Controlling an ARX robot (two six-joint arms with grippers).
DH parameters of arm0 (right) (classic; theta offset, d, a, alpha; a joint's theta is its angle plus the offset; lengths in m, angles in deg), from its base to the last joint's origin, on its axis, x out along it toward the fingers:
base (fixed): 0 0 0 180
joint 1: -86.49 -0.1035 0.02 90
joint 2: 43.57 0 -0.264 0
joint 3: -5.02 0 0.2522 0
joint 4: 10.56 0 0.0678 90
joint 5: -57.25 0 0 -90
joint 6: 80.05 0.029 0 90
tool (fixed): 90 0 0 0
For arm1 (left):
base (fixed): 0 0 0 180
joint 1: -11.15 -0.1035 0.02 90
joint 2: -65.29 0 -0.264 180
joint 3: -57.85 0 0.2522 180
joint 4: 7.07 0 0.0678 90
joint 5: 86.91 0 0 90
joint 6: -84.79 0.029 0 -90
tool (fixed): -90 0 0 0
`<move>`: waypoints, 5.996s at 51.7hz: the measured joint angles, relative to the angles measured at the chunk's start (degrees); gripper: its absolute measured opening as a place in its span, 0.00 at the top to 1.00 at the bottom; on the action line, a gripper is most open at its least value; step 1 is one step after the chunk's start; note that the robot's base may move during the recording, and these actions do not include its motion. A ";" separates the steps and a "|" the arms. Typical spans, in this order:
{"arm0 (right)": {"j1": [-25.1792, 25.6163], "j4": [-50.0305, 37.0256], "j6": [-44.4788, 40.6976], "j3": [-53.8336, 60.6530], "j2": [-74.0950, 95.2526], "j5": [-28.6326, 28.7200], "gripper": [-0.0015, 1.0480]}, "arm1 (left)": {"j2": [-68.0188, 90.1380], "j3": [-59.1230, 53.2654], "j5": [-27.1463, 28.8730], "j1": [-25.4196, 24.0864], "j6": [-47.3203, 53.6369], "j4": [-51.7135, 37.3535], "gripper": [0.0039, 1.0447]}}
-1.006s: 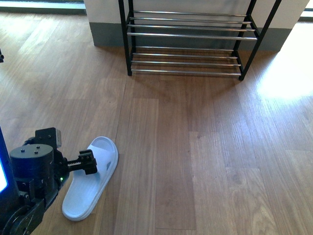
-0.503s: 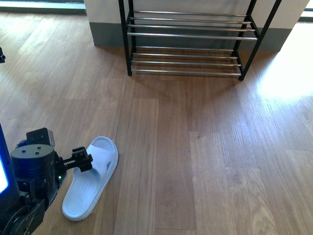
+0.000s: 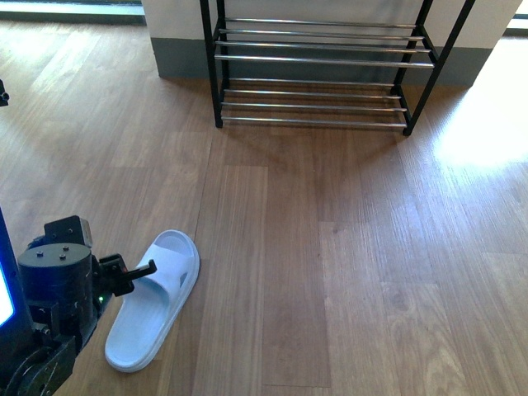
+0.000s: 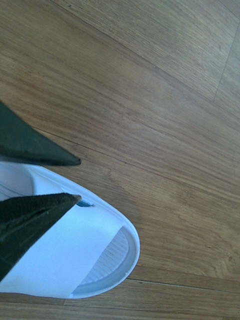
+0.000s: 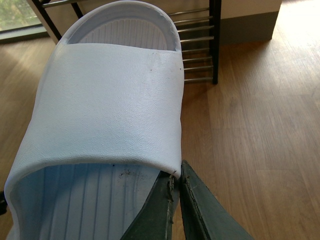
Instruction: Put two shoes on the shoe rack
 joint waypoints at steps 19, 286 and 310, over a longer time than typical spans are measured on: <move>0.00 0.00 0.00 0.00 0.00 0.00 0.99 | 0.00 -0.02 0.00 0.00 0.00 0.00 0.35; 0.04 0.00 0.00 0.02 -0.04 0.07 0.99 | 0.13 10.54 -39.78 -8.28 9.49 19.82 0.09; 0.04 0.00 0.00 0.02 -0.04 0.07 0.99 | -2.47 4.44 -37.38 -10.32 8.81 12.70 0.09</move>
